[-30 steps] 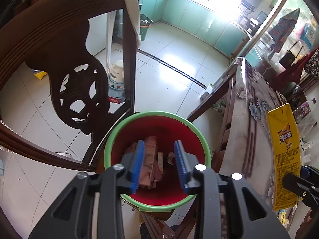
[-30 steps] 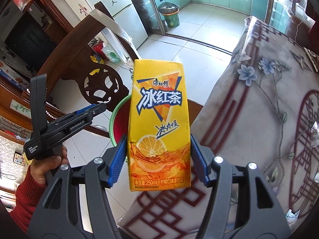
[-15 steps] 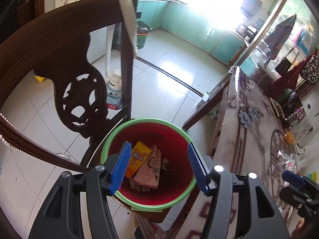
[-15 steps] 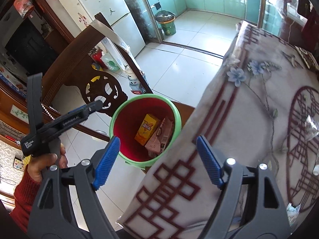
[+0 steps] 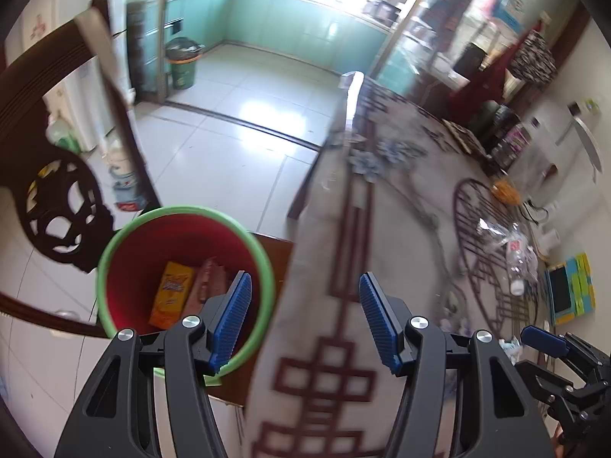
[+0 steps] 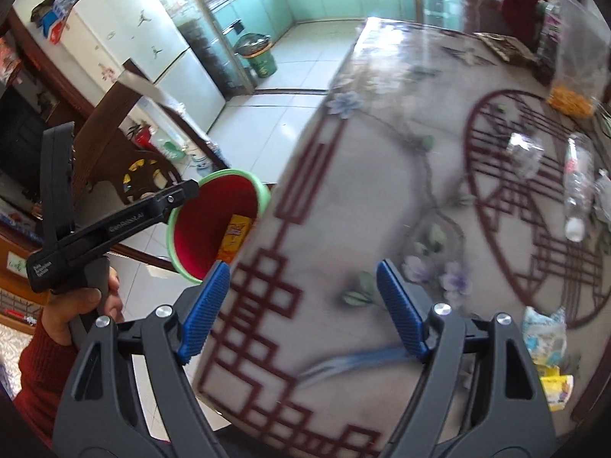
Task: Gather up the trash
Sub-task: 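Grasp the yellow medicine box with the right gripper while the left grasps crumpled red paper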
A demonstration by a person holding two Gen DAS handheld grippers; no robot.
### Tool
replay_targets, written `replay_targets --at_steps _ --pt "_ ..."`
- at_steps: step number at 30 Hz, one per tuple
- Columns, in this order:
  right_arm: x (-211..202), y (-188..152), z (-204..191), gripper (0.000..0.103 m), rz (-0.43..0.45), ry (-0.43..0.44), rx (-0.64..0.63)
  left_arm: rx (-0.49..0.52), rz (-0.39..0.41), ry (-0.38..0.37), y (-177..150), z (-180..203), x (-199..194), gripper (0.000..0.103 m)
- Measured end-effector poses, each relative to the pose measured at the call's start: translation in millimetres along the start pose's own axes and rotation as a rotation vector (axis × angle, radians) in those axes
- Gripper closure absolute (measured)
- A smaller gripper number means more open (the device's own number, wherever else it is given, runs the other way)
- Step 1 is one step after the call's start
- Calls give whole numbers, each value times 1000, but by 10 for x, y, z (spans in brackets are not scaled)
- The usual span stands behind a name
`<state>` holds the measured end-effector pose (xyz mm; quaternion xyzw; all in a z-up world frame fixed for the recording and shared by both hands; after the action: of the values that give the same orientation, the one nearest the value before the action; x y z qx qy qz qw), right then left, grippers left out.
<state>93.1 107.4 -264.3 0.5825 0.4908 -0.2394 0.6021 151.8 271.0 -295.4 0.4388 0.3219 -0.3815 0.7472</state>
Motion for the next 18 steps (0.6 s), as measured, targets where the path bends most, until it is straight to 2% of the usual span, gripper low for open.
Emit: replay_targets --at_steps 5,8,12,14,18 --pt "-299 -347 721 26 -16 -105 69 71 -28 -40 -228 515 62 47" --pt "-481 -647 1193 26 -54 -143 105 114 -45 -67 -423 793 62 47" --pt "-635 -1131 1676 26 -155 -197 21 171 -75 -101 -805 1178 48 44" --pt "-669 -1362 1848 26 -214 -192 -26 184 -95 -100 -1026 1332 55 43" --pt "-669 -1731 2037 26 -310 -89 -141 179 -144 -112 -1486 1588 74 43"
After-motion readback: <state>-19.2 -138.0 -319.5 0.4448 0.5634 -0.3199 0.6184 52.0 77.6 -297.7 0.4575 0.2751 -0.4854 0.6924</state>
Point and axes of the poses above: each gripper's, at about its wrist camera, not at the fingertips, and x roughly the way its jaws point, z to its right, y to its top, the point moved 10 cm from there along x, roughly the way its jaws point, and after that the axes turned 12 degrees about -x, right-handed, at the moved point
